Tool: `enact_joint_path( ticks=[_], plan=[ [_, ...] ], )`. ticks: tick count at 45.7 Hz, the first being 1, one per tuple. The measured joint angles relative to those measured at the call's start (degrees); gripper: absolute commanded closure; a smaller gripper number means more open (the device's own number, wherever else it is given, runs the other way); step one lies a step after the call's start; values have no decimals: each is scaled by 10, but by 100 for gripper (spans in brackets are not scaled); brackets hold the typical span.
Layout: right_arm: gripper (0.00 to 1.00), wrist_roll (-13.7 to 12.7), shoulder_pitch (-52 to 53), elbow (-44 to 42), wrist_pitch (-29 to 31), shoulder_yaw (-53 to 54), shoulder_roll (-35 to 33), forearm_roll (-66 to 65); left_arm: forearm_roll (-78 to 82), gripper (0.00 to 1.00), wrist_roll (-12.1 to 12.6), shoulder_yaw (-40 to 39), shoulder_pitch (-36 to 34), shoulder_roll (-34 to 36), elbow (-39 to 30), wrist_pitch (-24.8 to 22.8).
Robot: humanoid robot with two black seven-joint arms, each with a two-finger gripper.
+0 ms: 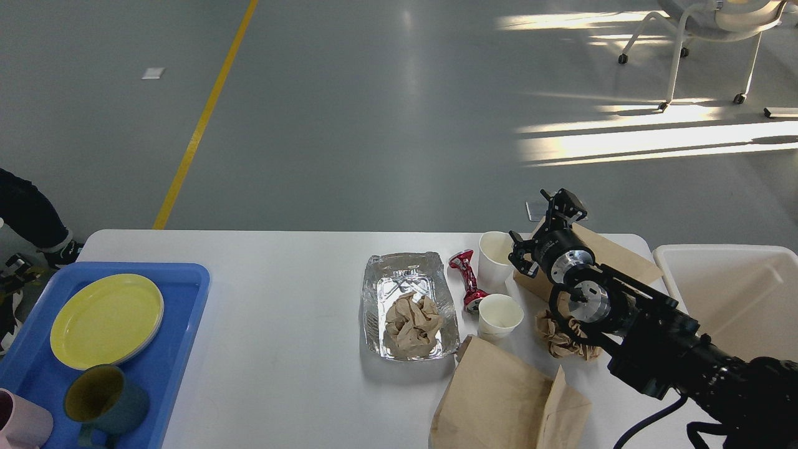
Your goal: Tidy desktop
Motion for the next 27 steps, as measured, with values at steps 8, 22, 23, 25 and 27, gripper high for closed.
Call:
enact_joint_path(
  ticks=[8,22,23,25,27],
  plan=[
    [0,0,0,0,0,0,0,0,0,4,-4,-26,-4,6,21,3],
    [0,0,0,0,0,0,0,0,-3,4,-62,-238,27,27,49,5],
    [0,0,0,0,0,0,0,0,-3,4,-65,-254,32,28,53,6],
    [0,0,0,0,0,0,0,0,-3,4,-75,-295,47,28,62,7],
    [0,0,0,0,0,0,0,0,-3,4,-86,-335,63,27,67,7]
  ],
)
